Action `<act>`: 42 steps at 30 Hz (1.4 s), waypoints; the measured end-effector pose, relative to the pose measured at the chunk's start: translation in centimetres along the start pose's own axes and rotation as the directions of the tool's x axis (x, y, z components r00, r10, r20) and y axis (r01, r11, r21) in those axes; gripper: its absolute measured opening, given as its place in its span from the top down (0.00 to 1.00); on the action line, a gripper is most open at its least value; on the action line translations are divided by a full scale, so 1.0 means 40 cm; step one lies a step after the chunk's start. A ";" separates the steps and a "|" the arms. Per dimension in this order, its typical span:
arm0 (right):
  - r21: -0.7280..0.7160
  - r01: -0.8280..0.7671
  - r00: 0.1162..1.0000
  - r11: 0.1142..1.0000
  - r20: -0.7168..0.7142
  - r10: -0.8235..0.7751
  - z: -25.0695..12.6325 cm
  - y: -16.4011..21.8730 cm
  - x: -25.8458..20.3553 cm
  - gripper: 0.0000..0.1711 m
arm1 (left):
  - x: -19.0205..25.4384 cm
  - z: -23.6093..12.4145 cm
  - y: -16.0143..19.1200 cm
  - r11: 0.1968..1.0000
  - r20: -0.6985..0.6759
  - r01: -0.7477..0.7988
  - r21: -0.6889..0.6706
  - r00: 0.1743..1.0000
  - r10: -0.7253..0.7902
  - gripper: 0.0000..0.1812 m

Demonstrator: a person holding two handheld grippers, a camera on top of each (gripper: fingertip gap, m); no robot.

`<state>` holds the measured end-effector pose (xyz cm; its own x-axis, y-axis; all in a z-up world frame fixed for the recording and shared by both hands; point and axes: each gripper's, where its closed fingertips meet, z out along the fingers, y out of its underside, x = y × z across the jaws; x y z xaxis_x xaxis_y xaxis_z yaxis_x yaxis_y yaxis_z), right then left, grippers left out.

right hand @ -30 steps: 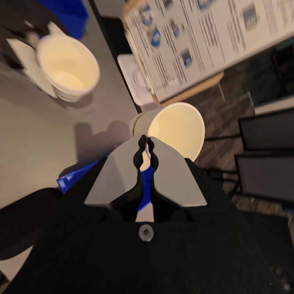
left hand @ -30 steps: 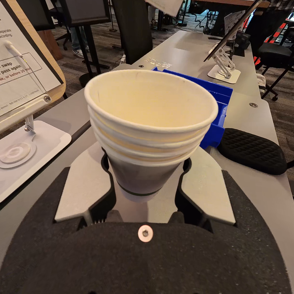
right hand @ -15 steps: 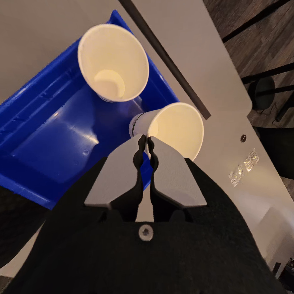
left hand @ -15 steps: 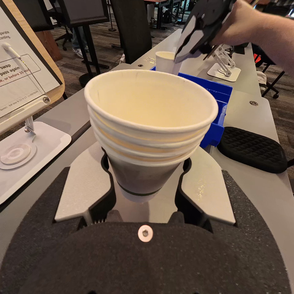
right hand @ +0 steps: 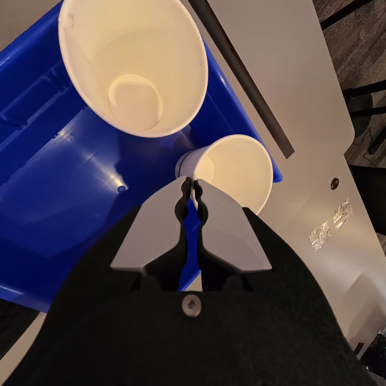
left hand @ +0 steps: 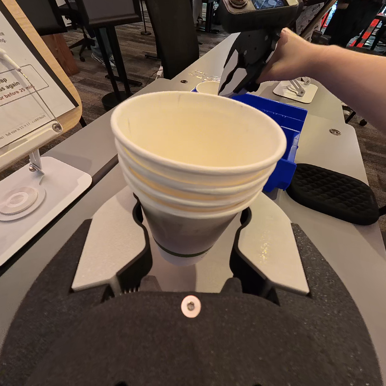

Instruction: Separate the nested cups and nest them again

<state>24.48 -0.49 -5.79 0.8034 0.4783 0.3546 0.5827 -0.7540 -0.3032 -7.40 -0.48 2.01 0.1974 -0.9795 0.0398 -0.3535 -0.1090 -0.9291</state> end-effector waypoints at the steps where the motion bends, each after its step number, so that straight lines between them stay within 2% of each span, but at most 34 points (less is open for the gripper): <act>1: -0.003 0.003 1.000 1.000 -0.001 -0.003 -0.001 0.001 0.000 0.98 | 0.001 0.001 0.000 1.000 -0.002 -0.001 -0.001 1.000 0.001 0.49; 6: 0.055 0.026 0.999 0.998 -0.038 -0.024 -0.051 -0.031 0.003 0.91 | 0.008 0.001 -0.002 1.000 -0.005 -0.009 0.000 1.000 0.009 0.49; 10: 0.256 0.129 0.990 0.958 -0.089 -0.110 -0.222 -0.183 -0.039 0.91 | 0.009 0.006 0.004 1.000 -0.009 -0.006 -0.008 1.000 0.006 0.49; 13: 0.431 0.264 0.949 0.863 0.043 -0.311 -0.379 -0.328 -0.218 0.91 | 0.013 0.015 0.012 1.000 -0.013 -0.006 -0.019 1.000 0.006 0.49; 15: 0.526 0.363 0.868 0.769 0.110 -0.485 -0.466 -0.397 -0.363 0.92 | 0.017 0.020 0.016 1.000 -0.015 -0.011 -0.027 1.000 0.011 0.49; 18: 0.560 0.490 0.755 0.668 0.111 -0.647 -0.524 -0.448 -0.511 0.93 | 0.021 0.022 0.018 0.999 -0.018 -0.013 -0.029 1.000 0.013 0.49; 20: 0.557 0.551 0.708 0.622 0.083 -0.701 -0.530 -0.469 -0.565 0.94 | 0.022 0.020 0.016 1.000 -0.018 -0.014 -0.028 1.000 0.013 0.49; 23: 0.517 0.596 0.675 0.614 0.092 -0.732 -0.505 -0.481 -0.604 0.94 | 0.022 0.016 0.011 1.000 -0.018 -0.014 -0.021 1.000 0.013 0.49; 30: 0.459 0.609 0.676 0.647 0.126 -0.726 -0.451 -0.493 -0.612 0.94 | 0.028 0.010 0.003 1.000 -0.018 -0.022 -0.014 1.000 0.022 0.49; 32: 0.465 0.600 0.669 0.651 0.155 -0.727 -0.452 -0.491 -0.619 0.98 | 0.027 0.008 0.002 1.000 -0.017 -0.023 -0.013 1.000 0.023 0.49; 42: 0.451 0.601 0.676 0.660 0.153 -0.721 -0.460 -0.497 -0.617 0.98 | 0.028 0.002 -0.006 1.000 -0.022 -0.015 0.000 1.000 0.015 0.49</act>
<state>-9.19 -5.60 7.76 0.1421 0.9357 0.3228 0.9225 -0.0069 -0.3860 -7.02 -1.52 2.24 0.1718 -0.9846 0.0337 -0.3567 -0.0940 -0.9295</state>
